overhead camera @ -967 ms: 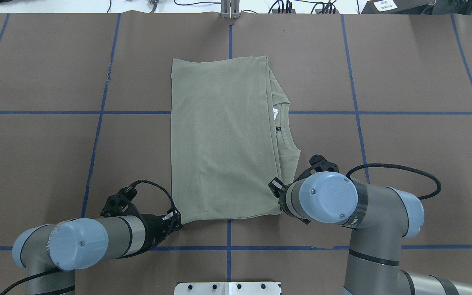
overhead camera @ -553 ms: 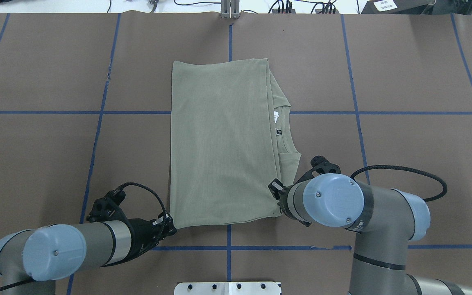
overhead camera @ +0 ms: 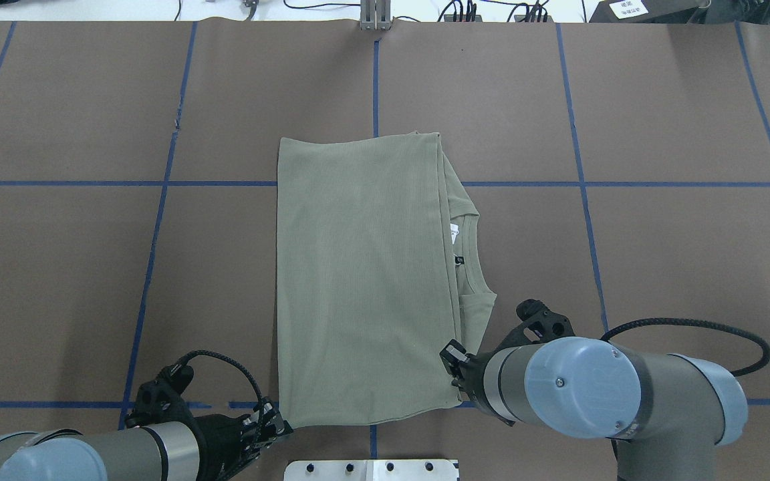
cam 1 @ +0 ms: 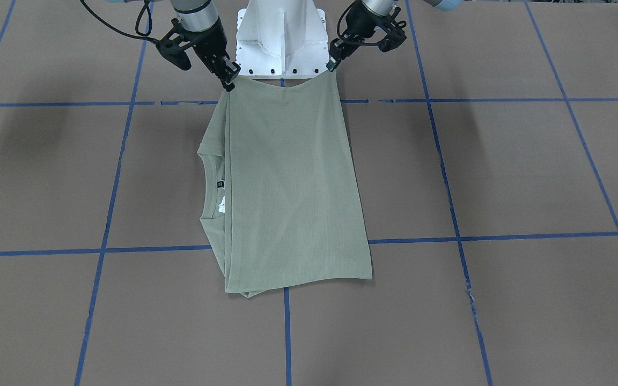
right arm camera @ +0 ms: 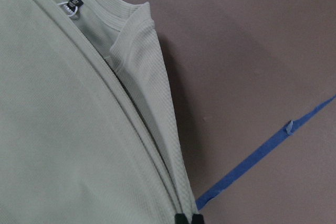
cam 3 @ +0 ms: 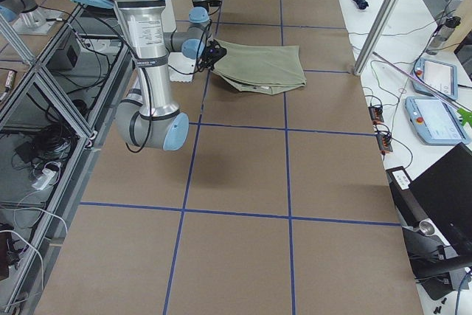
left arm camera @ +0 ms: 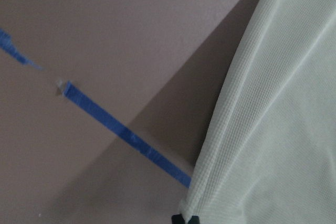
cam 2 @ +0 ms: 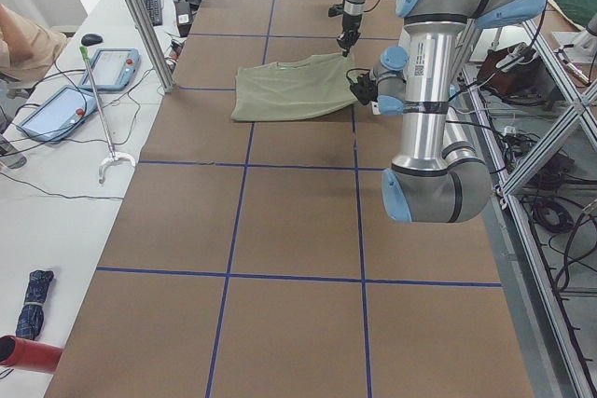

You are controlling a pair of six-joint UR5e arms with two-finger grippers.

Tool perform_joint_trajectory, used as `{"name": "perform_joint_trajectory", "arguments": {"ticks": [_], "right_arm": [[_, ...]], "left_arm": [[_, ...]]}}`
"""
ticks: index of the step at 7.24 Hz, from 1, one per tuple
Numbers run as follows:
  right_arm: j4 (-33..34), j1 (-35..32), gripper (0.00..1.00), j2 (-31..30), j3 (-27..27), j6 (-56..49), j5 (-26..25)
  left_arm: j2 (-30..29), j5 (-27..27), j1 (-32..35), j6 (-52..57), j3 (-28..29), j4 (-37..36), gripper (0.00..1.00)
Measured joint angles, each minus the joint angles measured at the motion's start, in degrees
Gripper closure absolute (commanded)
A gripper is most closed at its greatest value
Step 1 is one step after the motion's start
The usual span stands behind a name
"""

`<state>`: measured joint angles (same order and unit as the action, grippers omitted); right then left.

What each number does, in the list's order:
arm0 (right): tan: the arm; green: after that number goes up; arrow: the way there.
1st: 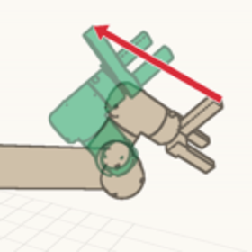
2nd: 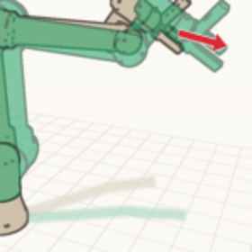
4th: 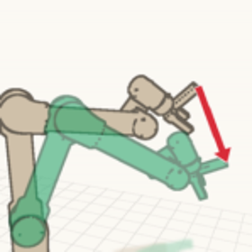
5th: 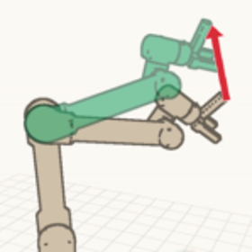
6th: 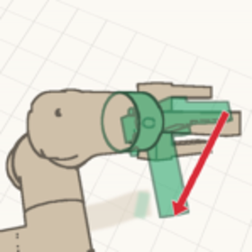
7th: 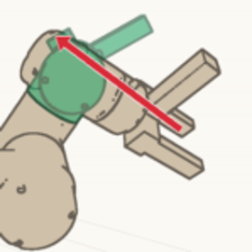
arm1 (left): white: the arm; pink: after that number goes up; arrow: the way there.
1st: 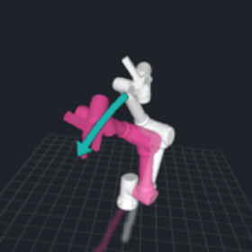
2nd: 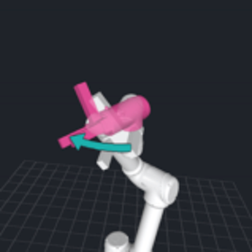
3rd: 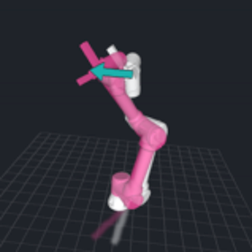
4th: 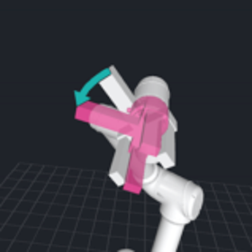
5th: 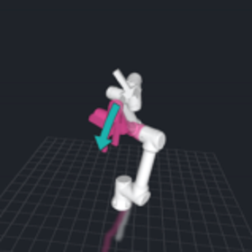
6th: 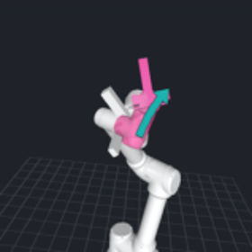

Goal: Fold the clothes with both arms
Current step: 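Lift the near edge with both grippers and fold it away from the robot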

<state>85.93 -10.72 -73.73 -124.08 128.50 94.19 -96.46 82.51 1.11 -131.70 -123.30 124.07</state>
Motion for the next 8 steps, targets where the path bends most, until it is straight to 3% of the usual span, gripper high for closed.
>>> {"name": "perform_joint_trajectory", "arguments": {"ticks": [2, 4, 6, 8], "right_arm": [[0.12, -2.87, 1.00, -0.57, -2.65, 0.55, 0.21], [0.41, -11.30, 1.00, 2.27, -1.30, -0.69, 4.15], [0.44, -21.23, 1.00, 8.29, 6.21, -5.37, 10.65], [0.01, -25.99, 1.00, 13.97, 14.63, -8.65, 12.59]], "left_arm": [[-0.47, 0.20, 1.40, 0.80, -5.33, -3.47, 1.00], [-4.56, 4.46, 9.91, 8.40, -6.49, -8.66, 1.00], [-10.26, 9.19, 19.67, 16.82, -2.27, -11.90, 1.00], [-15.69, 12.48, 27.41, 22.68, 5.80, -12.23, 1.00]]}}
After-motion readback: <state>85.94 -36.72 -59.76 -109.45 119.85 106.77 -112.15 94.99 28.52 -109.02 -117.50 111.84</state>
